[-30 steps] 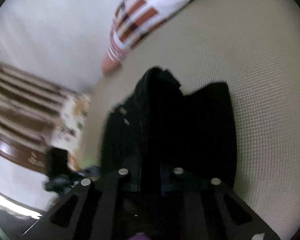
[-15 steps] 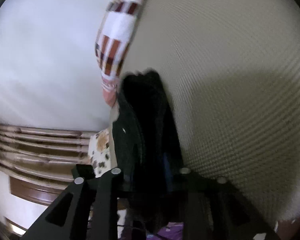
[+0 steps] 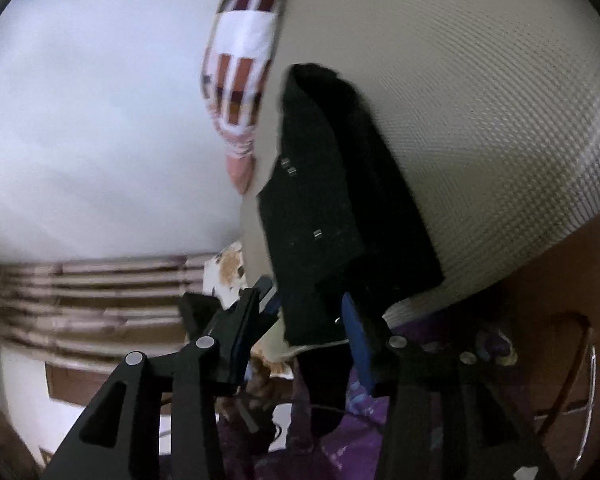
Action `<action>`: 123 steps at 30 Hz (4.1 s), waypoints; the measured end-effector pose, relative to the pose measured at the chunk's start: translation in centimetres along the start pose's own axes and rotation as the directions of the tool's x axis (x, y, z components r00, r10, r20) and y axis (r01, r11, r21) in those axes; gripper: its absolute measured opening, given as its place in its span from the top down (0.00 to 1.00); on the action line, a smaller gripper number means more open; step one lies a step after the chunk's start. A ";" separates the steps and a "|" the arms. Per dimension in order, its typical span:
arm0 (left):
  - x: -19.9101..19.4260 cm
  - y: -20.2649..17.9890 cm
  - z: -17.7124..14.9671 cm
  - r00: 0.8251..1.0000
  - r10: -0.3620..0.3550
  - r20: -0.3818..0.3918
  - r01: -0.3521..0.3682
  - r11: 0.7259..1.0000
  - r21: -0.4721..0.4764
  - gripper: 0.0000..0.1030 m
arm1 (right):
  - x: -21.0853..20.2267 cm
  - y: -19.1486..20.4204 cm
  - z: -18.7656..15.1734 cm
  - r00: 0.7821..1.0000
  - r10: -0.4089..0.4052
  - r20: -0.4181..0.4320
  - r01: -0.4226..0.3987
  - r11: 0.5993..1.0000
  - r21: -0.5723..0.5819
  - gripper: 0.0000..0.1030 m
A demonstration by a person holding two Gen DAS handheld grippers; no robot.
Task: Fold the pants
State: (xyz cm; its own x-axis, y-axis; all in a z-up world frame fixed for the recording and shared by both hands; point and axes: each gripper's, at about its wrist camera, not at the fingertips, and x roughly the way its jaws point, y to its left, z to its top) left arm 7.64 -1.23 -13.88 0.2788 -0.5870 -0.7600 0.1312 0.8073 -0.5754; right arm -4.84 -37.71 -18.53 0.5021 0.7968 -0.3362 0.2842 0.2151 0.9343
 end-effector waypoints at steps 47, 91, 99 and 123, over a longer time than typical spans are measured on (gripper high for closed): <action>1.2 -2.4 -2.8 0.990 0.140 0.014 -0.140 0.969 0.202 0.30 | -0.6 0.5 -0.8 0.972 -0.185 0.145 0.181 0.983 0.041 0.40; 1.2 -1.6 -1.7 0.987 0.155 0.033 -0.158 0.975 0.158 0.30 | 2.9 -1.0 4.8 0.997 -0.065 0.047 0.065 0.998 0.003 0.50; 0.3 -0.8 -1.3 0.988 0.148 0.036 -0.151 0.981 0.125 0.30 | 2.3 -0.9 2.6 0.995 -0.078 0.054 0.077 0.997 0.031 0.74; -0.6 -1.9 -1.4 0.953 0.262 0.155 -0.291 0.932 0.215 0.30 | 2.1 -1.8 3.2 0.995 -0.089 0.041 0.090 0.996 -0.012 0.69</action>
State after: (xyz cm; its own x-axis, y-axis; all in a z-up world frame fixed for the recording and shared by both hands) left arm 5.94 -2.46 -12.75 0.4472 -0.3384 -0.8279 0.2453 0.9366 -0.2504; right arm -1.68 -38.27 -21.32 0.5078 0.7506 -0.4228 0.3187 0.2923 0.9017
